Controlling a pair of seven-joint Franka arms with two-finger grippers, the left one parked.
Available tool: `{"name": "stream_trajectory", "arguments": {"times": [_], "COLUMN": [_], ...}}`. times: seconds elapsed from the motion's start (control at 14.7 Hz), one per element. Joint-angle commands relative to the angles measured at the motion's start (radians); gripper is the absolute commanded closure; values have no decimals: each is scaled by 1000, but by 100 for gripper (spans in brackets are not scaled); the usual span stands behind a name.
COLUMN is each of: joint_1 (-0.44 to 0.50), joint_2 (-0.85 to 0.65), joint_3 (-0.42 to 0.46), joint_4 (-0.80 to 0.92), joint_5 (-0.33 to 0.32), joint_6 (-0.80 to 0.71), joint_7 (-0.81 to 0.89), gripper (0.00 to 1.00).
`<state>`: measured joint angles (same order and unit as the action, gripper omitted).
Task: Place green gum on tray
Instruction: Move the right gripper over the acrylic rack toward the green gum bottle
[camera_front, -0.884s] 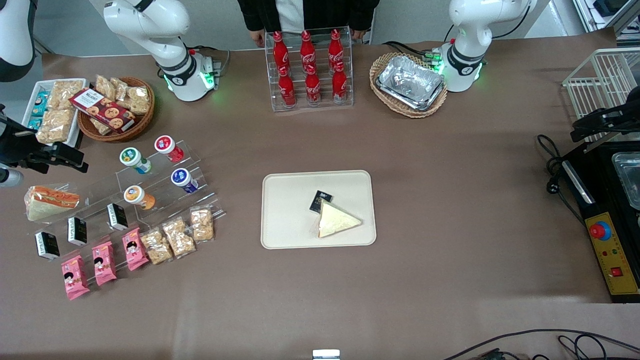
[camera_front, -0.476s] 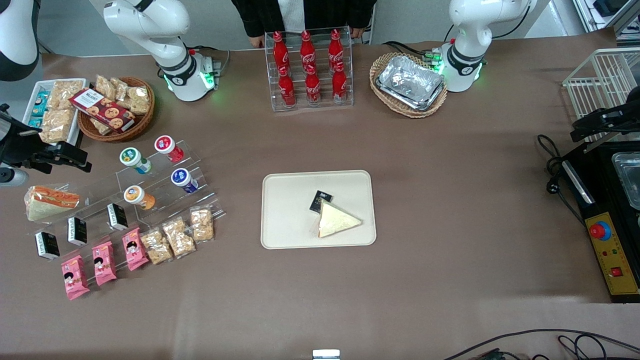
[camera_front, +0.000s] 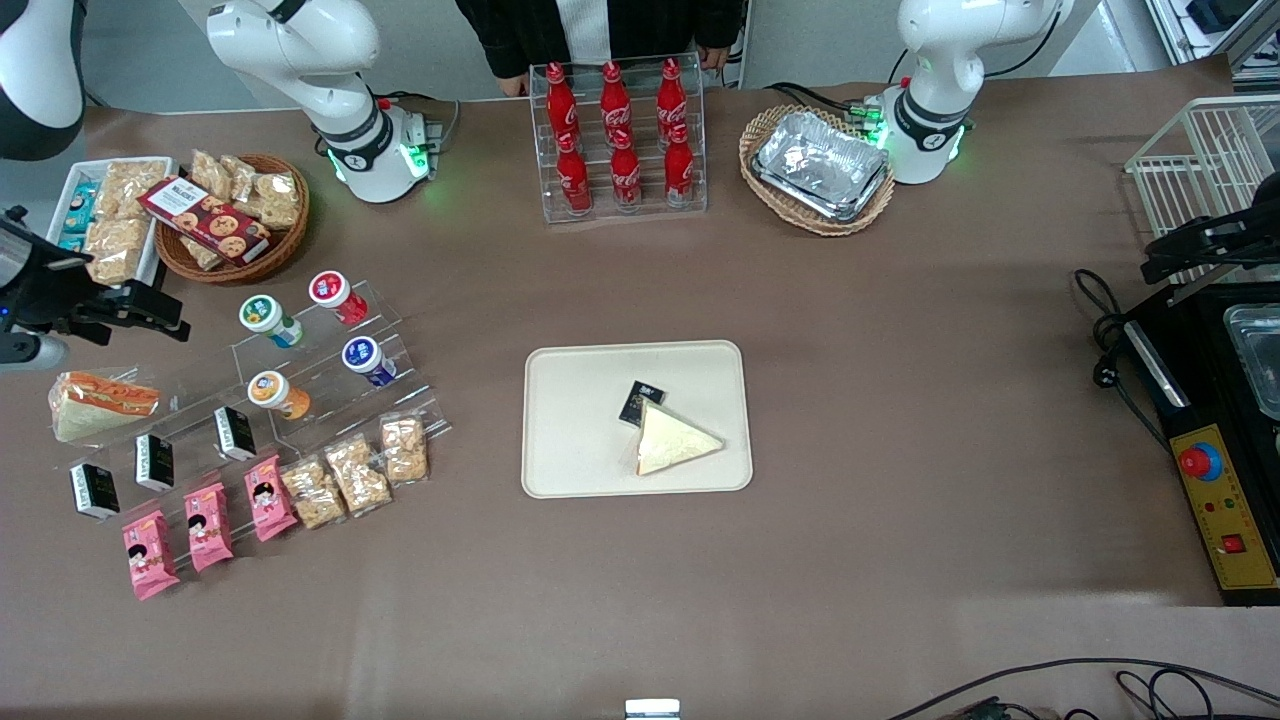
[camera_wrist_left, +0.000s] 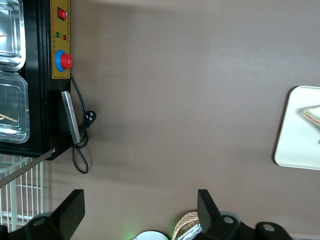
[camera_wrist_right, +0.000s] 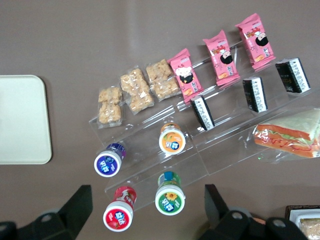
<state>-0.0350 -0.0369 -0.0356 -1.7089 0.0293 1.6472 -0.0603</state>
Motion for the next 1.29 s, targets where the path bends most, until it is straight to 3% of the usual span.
{"name": "stream_trajectory", "arguments": {"times": [0.0,0.27,0.61,1.22], "joint_1": [18,18,-6,-28], "joint_2": [-93,-231,-354,-348], "joint_3": [-3,-3,-17,-40], "joint_4": [-116,-299,-423,-440], "joint_5": [-20,-20,-20,-22], "joint_6": [17,107,85,97], "joint_7": [-6,-30,-82,-92], "gripper": [0,0,0,0]}}
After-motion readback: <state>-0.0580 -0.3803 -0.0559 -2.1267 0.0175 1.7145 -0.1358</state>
